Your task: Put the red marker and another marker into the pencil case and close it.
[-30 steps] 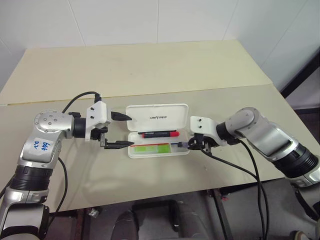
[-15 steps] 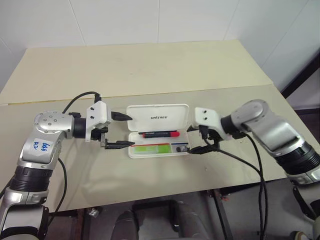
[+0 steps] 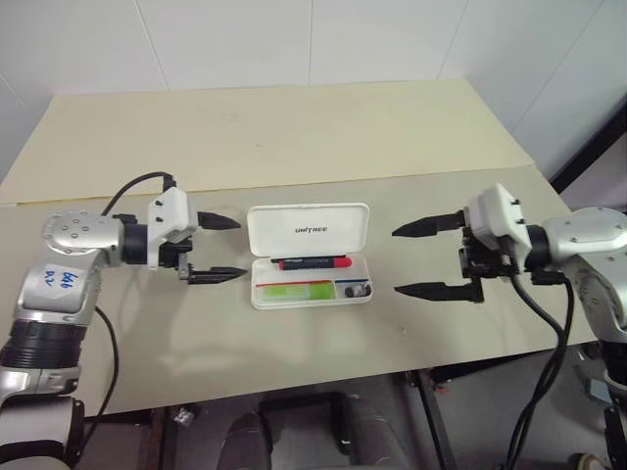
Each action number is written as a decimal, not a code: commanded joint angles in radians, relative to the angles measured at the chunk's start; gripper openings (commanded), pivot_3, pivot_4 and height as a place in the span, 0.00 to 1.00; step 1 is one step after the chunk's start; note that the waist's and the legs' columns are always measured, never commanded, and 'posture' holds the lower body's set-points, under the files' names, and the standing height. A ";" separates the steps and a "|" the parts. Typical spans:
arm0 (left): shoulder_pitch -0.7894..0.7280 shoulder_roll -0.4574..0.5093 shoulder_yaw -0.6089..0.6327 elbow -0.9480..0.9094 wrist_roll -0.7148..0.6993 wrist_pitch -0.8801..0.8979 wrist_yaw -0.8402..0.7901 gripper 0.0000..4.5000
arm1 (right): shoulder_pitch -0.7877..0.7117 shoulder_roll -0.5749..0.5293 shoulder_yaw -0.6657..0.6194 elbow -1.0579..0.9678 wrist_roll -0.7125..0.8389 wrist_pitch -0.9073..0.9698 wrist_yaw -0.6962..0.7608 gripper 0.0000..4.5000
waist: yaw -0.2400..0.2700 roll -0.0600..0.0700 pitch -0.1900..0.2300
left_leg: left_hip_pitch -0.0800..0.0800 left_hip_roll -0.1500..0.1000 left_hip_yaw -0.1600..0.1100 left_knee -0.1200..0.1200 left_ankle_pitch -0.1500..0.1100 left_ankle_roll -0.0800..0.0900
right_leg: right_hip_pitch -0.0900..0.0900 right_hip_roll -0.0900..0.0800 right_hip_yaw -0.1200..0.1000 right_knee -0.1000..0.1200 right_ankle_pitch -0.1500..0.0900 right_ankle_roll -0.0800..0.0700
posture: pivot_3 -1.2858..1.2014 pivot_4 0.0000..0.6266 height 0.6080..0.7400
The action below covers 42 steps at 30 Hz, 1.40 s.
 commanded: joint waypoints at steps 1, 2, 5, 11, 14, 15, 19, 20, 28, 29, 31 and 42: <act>-0.015 0.046 0.061 0.040 -0.035 -0.036 -0.046 0.71 | 0.018 -0.038 -0.104 -0.020 0.049 -0.028 0.017 1.00 | -0.001 0.000 0.000 | 0.000 0.000 0.000 0.000 0.000 0.000 | 0.000 0.000 0.000 0.000 0.000 0.000 | 0.52 0.24 1.00; -0.019 0.053 0.071 0.053 -0.038 -0.038 -0.050 0.63 | 0.029 -0.046 -0.120 -0.013 0.050 -0.037 0.022 1.00 | -0.001 0.000 0.000 | 0.000 0.000 0.000 0.000 0.000 0.000 | 0.000 0.000 0.000 0.000 0.000 -0.001 | 0.52 0.24 1.00; -0.027 0.054 0.091 0.090 -0.045 -0.064 -0.062 0.40 | 0.054 -0.056 -0.145 -0.005 0.060 -0.044 0.021 1.00 | 0.000 0.000 0.000 | 0.001 0.000 0.000 0.000 0.000 0.000 | 0.001 0.000 0.000 0.000 -0.001 -0.001 | 0.52 0.24 1.00; -0.028 -0.009 0.109 0.089 -0.103 -0.128 -0.104 0.01 | 0.019 -0.024 -0.128 -0.023 0.108 -0.006 -0.048 1.00 | -0.001 0.000 0.000 | 0.000 0.000 0.000 0.001 0.000 0.000 | 0.001 0.000 0.000 0.000 -0.001 -0.001 | 0.52 0.24 1.00; -0.043 -0.027 0.092 0.109 -0.089 -0.115 -0.076 0.01 | 0.020 -0.007 -0.120 -0.012 0.098 -0.032 -0.065 1.00 | 0.000 0.000 0.000 | 0.000 0.000 0.000 0.000 0.000 0.000 | 0.001 0.000 0.000 0.000 -0.001 -0.001 | 0.52 0.24 1.00; -0.053 -0.038 0.086 0.122 -0.077 -0.119 -0.058 0.01 | 0.017 -0.001 -0.113 -0.005 0.093 -0.036 -0.072 1.00 | 0.000 0.000 0.000 | 0.000 0.000 0.000 0.000 0.000 0.000 | 0.001 0.000 0.000 0.000 -0.001 -0.001 | 0.52 0.24 1.00; -0.117 -0.090 0.063 0.202 -0.037 -0.118 0.023 0.01 | -0.044 0.053 -0.105 0.058 0.123 0.027 -0.156 1.00 | 0.000 0.000 0.000 | 0.000 0.000 0.000 0.002 0.000 0.000 | 0.001 0.000 0.000 0.001 0.000 0.000 | 0.52 0.24 1.00; -0.137 -0.104 0.062 0.226 -0.030 -0.120 0.044 0.01 | -0.059 0.065 -0.106 0.071 0.128 0.041 -0.176 1.00 | -0.001 0.000 0.000 | 0.000 0.000 0.000 0.003 0.000 0.000 | 0.001 0.000 0.001 0.001 0.000 0.000 | 0.52 0.24 1.00; -0.286 -0.203 0.028 0.463 0.059 -0.213 0.164 0.01 | -0.043 0.121 -0.092 0.071 0.111 0.058 -0.244 1.00 | 0.002 0.000 0.000 | 0.000 0.000 -0.001 0.006 0.000 0.000 | 0.001 0.000 0.000 0.005 0.003 0.004 | 0.52 0.24 1.00; -0.305 -0.217 0.017 0.496 0.084 -0.231 0.190 0.01 | -0.034 0.127 -0.093 0.059 0.113 0.060 -0.254 1.00 | 0.003 0.000 0.000 | 0.000 0.000 -0.001 0.006 0.000 0.000 | 0.001 0.000 0.000 0.005 0.003 0.005 | 0.52 0.24 1.00; -0.330 -0.232 0.007 0.542 0.110 -0.257 0.215 0.01 | -0.026 0.134 -0.093 0.046 0.117 0.063 -0.267 1.00 | 0.004 0.000 0.000 | 0.000 0.000 -0.001 0.005 0.000 0.000 | 0.001 0.000 0.000 0.005 0.007 0.013 | 0.52 0.24 1.00; -0.332 -0.355 -0.072 0.544 0.111 -0.266 0.125 0.01 | 0.020 0.144 -0.102 -0.019 0.137 0.075 -0.325 1.00 | 0.011 0.000 0.000 | -0.001 0.000 -0.001 0.005 0.000 0.000 | 0.001 0.000 0.000 0.003 0.009 0.016 | 0.52 0.24 1.00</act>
